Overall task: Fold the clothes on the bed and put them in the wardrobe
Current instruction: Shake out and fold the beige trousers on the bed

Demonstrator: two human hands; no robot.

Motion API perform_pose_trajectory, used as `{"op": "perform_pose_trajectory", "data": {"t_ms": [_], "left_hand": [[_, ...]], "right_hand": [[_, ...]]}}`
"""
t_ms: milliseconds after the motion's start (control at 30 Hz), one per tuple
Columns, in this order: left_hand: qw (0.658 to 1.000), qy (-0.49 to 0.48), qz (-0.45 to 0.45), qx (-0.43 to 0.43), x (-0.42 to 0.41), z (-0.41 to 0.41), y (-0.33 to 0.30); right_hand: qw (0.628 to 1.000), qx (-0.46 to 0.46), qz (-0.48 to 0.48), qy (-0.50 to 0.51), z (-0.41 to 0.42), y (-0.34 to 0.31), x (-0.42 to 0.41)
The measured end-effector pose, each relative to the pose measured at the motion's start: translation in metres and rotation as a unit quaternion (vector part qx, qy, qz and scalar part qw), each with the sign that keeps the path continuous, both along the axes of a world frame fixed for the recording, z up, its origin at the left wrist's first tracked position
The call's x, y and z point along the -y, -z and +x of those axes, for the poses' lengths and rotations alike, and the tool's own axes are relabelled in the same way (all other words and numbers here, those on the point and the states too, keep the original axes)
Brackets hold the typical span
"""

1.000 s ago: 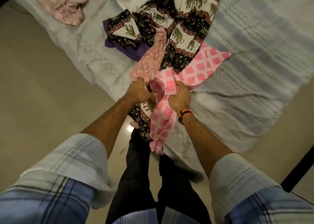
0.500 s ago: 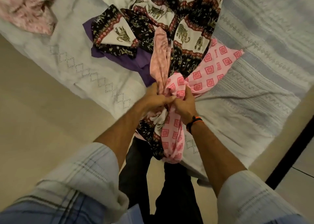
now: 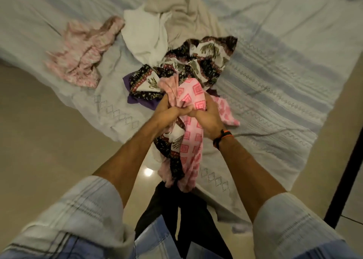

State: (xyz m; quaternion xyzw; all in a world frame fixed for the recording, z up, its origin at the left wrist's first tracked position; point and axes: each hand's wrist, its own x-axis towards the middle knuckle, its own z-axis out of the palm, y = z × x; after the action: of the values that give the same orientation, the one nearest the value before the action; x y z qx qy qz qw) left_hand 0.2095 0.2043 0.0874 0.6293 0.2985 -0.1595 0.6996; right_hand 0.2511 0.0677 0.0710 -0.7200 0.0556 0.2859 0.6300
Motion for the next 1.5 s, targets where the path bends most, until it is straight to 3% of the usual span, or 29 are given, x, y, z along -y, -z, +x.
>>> {"op": "perform_pose_trajectory", "data": {"t_ms": [267,500,700,833,933,1000,1067,1267,1500], "left_hand": [[0.989,-0.079,0.041,0.115,-0.042,0.036,-0.107],[0.961,-0.138,0.153,0.185,-0.087,0.072,-0.195],[0.948,-0.138,0.191,0.212,-0.115,0.086,-0.225],[0.957,-0.108,0.217,0.156,-0.140,0.091,-0.194],[0.966,0.020,0.250,0.068,-0.157,0.092,-0.151],[0.949,0.110,0.296,-0.020,-0.170,0.089,-0.115],[0.932,0.136,0.319,-0.100,-0.193,0.087,-0.075],[0.933,0.192,0.261,-0.154,-0.265,0.100,0.001],[0.932,0.160,0.267,-0.187,-0.366,0.133,0.058]], "right_hand": [[0.992,0.089,0.083,-0.026,0.051,-0.105,-0.047],[0.975,0.159,0.147,-0.045,0.097,-0.189,-0.106],[0.958,0.212,0.182,-0.072,0.115,-0.208,-0.139],[0.955,0.236,0.139,-0.117,0.127,-0.177,-0.155],[0.944,0.249,-0.022,-0.216,0.135,-0.134,-0.153],[0.917,0.229,-0.138,-0.296,0.139,-0.099,-0.148],[0.901,0.187,-0.209,-0.330,0.139,-0.064,-0.149],[0.928,0.048,-0.264,-0.260,0.138,0.000,-0.184],[0.917,0.038,-0.353,-0.183,0.149,0.039,-0.253]]}}
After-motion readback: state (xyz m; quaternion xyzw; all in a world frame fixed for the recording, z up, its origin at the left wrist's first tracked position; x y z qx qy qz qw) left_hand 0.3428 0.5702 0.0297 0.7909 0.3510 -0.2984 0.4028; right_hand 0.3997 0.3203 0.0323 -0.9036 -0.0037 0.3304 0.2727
